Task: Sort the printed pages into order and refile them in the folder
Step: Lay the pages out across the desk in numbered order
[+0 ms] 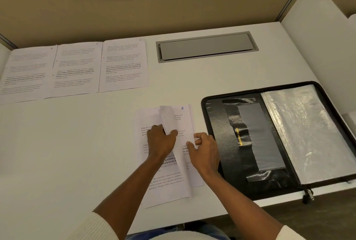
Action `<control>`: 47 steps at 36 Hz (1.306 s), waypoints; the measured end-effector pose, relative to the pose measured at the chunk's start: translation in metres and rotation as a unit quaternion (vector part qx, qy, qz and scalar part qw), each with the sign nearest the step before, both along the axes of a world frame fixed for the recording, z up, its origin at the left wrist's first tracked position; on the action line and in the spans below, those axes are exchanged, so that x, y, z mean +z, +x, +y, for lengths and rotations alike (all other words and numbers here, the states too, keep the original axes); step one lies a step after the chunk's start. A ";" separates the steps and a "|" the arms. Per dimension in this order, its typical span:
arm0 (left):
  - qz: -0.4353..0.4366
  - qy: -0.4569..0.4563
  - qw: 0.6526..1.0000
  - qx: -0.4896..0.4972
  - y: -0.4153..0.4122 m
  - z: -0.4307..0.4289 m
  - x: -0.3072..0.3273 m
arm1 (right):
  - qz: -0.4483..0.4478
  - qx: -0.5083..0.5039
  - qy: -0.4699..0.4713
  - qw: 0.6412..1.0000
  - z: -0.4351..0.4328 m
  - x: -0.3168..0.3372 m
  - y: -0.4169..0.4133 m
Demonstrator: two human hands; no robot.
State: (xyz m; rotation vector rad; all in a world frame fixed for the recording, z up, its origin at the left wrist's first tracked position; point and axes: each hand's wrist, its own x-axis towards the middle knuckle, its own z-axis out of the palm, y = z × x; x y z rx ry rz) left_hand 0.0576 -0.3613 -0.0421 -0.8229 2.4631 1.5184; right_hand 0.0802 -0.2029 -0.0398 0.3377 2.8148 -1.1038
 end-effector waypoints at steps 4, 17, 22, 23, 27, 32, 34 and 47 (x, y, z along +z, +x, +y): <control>0.011 -0.005 1.000 -0.002 0.001 0.001 0.003 | 0.026 -0.005 -0.031 0.999 0.000 0.002 0.000; 0.008 -0.018 1.000 0.015 0.002 0.004 0.019 | 0.083 0.052 -0.081 0.992 -0.011 0.004 0.022; 0.013 -0.028 1.000 -0.002 0.002 0.002 0.016 | 0.088 0.053 -0.114 0.988 -0.012 0.003 0.025; 0.013 -0.028 1.000 -0.002 0.002 0.002 0.016 | 0.089 0.055 -0.119 0.987 -0.012 0.003 0.024; 0.025 -0.041 0.999 -0.008 0.003 0.004 0.017 | 0.081 0.053 -0.136 0.986 -0.009 0.003 0.022; 0.041 -0.071 0.997 -0.012 0.004 0.008 0.020 | 0.071 0.037 -0.163 0.983 -0.006 0.003 0.018; 0.037 -0.074 0.996 -0.015 0.005 0.009 0.022 | 0.071 0.034 -0.171 0.982 -0.006 0.002 0.017; 0.013 -0.063 0.998 0.002 0.005 0.009 0.009 | 0.080 0.017 -0.207 0.975 -0.003 -0.002 0.011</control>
